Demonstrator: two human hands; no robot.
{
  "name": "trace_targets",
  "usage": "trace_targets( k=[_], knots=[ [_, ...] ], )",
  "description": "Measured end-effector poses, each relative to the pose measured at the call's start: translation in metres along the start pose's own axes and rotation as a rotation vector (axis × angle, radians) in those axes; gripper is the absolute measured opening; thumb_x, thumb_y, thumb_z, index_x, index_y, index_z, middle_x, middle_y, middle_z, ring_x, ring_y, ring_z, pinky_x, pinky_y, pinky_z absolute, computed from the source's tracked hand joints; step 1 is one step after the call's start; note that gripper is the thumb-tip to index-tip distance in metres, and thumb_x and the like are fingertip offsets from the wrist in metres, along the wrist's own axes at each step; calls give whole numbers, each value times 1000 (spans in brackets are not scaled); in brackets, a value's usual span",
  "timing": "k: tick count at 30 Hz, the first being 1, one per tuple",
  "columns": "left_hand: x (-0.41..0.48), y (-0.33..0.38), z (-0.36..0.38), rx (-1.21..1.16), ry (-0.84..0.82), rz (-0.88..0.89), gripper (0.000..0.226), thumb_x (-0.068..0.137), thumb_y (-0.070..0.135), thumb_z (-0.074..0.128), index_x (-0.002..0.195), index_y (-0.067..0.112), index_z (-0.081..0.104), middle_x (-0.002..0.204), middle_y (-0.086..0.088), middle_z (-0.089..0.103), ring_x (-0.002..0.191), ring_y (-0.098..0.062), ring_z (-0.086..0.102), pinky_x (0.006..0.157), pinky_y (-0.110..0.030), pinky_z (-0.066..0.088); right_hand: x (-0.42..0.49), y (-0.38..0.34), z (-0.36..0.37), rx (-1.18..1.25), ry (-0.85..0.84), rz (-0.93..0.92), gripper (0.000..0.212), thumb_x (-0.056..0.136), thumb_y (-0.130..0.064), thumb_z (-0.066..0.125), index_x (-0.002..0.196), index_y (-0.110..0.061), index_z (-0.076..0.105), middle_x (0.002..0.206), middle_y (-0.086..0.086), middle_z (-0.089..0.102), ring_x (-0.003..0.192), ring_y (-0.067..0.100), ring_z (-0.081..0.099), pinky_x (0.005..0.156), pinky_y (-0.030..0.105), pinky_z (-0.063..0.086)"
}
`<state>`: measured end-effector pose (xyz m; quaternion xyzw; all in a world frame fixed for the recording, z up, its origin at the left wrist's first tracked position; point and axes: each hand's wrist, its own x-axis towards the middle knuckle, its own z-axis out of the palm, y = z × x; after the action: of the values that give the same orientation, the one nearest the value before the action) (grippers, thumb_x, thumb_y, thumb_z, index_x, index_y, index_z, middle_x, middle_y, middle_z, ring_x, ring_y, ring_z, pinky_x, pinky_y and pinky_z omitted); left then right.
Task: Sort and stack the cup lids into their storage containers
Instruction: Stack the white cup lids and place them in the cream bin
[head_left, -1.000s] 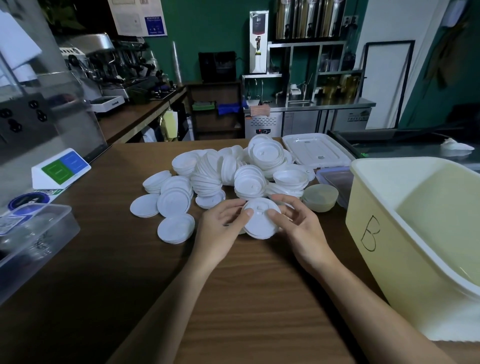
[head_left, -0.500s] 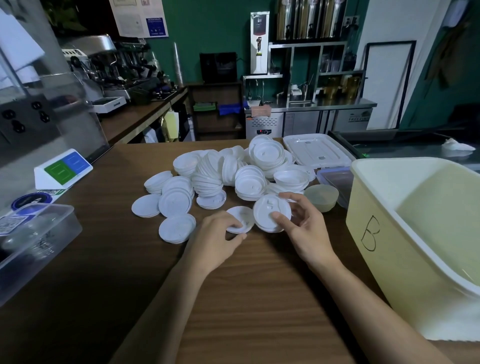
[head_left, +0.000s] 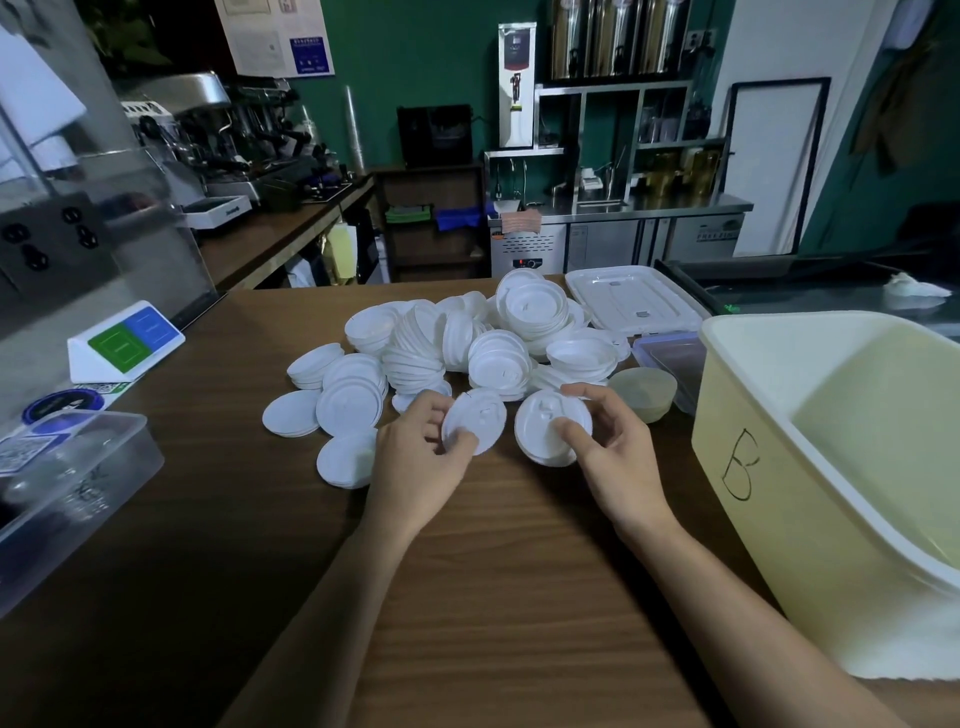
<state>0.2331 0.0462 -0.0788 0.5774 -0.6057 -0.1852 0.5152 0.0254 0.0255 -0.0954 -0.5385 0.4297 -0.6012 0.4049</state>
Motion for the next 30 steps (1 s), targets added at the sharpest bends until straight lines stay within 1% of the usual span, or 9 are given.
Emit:
trace_targets(
  k=[4,7,10,12,14,16,21,26,30],
  knots=[
    [2,3,-2,-228,24,-102,22,92,1,67,103,20,72,92,6,76,85,-4,72,72,-17,54,-1,-1,0,-7,-18,-20,30,97,1,68,113,-25,71,112,-2,75,101,9,69,87,18,51],
    [4,4,-1,-403,-36,-147,26,96,0,66,101,25,75,94,12,78,93,-5,73,73,-21,58,-2,-2,0,12,-34,-9,29,98,0,68,114,-24,71,114,-7,75,104,3,68,87,16,51],
    [3,7,1,-546,-81,-187,25,99,-1,64,101,21,76,94,9,79,93,-12,74,70,-29,62,-1,-3,1,56,-53,17,26,98,-3,69,115,-23,72,116,-4,75,108,10,69,90,20,52],
    [0,8,4,-551,-128,-183,23,98,1,65,104,20,76,95,6,79,95,-13,75,73,-29,62,-1,-3,3,121,-75,54,20,97,-14,73,116,-19,73,119,2,74,115,15,68,96,27,52],
    [-3,5,10,-510,-167,-153,23,99,3,66,107,22,77,98,2,79,96,-15,76,77,-30,63,-3,-3,5,175,-103,83,26,90,-33,75,114,-22,76,121,5,75,122,22,67,104,38,50],
    [-3,2,15,-442,-168,-101,27,98,6,69,108,29,77,100,3,79,94,-16,76,83,-34,63,-3,-3,5,171,-121,78,33,85,-38,78,114,-23,75,121,6,75,124,26,66,106,40,50],
    [-3,-3,22,-410,-109,-81,24,95,12,74,108,31,78,100,2,79,95,-19,76,84,-39,63,-3,-2,3,169,-161,52,34,94,-7,77,126,-17,69,124,6,74,123,20,67,98,28,54],
    [-3,-2,25,-413,-159,-90,23,92,19,80,114,23,77,108,9,79,105,-10,74,95,-30,58,-4,-6,-1,203,-181,60,37,96,-3,72,131,-12,66,123,7,75,118,16,69,93,26,55],
    [-3,0,29,-481,-169,-133,26,87,16,85,110,23,76,102,1,79,101,-18,76,81,-27,61,-6,-7,-7,197,-176,42,37,98,1,68,133,-8,64,120,12,74,113,16,70,92,25,55]
  ],
)
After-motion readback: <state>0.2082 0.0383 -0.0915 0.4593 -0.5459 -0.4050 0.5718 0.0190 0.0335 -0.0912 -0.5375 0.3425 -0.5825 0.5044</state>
